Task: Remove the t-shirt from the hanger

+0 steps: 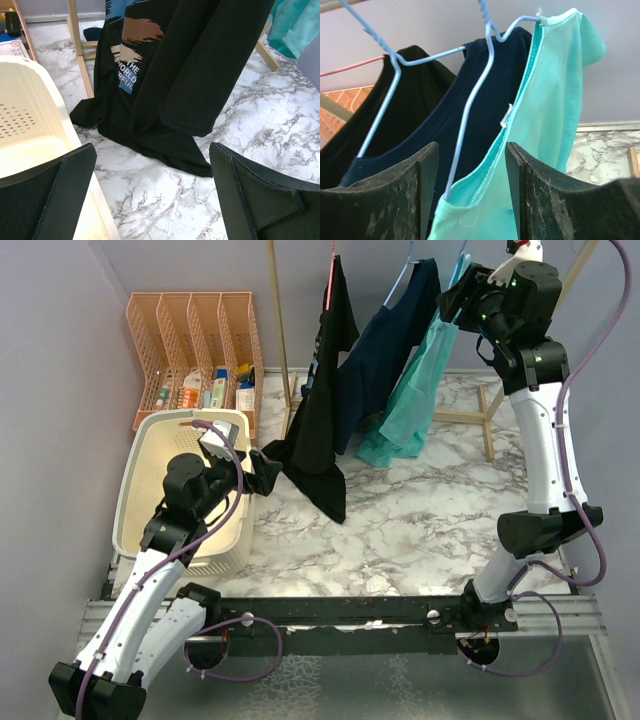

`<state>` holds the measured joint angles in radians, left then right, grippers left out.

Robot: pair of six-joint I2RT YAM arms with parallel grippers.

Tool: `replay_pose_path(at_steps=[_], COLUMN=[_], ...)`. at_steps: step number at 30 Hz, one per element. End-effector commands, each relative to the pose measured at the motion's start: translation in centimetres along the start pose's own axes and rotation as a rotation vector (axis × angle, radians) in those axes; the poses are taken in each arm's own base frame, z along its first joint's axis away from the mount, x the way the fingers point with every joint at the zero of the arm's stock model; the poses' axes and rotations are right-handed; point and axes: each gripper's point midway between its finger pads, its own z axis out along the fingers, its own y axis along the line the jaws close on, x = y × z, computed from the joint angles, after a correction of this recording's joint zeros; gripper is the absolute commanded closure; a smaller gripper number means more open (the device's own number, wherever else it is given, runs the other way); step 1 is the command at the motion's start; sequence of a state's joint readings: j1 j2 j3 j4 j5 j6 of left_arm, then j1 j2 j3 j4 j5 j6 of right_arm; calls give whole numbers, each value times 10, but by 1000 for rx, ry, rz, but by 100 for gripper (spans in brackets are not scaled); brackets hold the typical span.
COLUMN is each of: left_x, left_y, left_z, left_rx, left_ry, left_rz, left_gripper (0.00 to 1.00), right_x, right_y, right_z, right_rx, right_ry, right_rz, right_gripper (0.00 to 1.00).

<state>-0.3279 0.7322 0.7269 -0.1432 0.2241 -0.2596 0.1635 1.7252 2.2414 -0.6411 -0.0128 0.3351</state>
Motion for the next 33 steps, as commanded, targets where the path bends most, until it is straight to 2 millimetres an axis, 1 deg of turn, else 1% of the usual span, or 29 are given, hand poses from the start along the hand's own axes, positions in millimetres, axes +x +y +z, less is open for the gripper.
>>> replay_pose_path(at_steps=[1,4,8,11,13,17,23,25,27,30,33], left_x=[-4,-4,-4,-3,-3,-3,-3,-3,-3,-3,-4], left_y=[-3,-3,-3,-4,-5,-7,-8,-8,-8,-8,-9], left_z=[0,0,0,0,1,1,0,1,1,1,0], left_rx=[14,14,15,21,29,37,42,43,43,45,46], left_ry=[-23,-21,-23,-20,-16,-17,-19,-18,-17,-16,-20], left_rz=[4,4,4,1,0,-3,-4,-5,-6,-6,-5], left_gripper=[1,1,2,5,7,11,13,13,13,14,18], right_x=[9,10,8,5,5,4,-12,-15,-16,-14,-13], right_y=[-17,-25,-38,-46,-48,-45,-40,-38,-37,-35,-32], right_z=[8,9,0,-8,-9,-6,-7,-6,-3,2,7], right_rx=[79,117,194,231,238,218,197,193,183,170,148], right_ry=[21,24,9,-20,-29,-31,-80,-83,-84,-76,-81], right_rz=[-26,-36,-47,-61,-71,-85,-108,-111,-114,-117,-123], right_gripper=[46,49,56,57,60,64,65,66,72,85,96])
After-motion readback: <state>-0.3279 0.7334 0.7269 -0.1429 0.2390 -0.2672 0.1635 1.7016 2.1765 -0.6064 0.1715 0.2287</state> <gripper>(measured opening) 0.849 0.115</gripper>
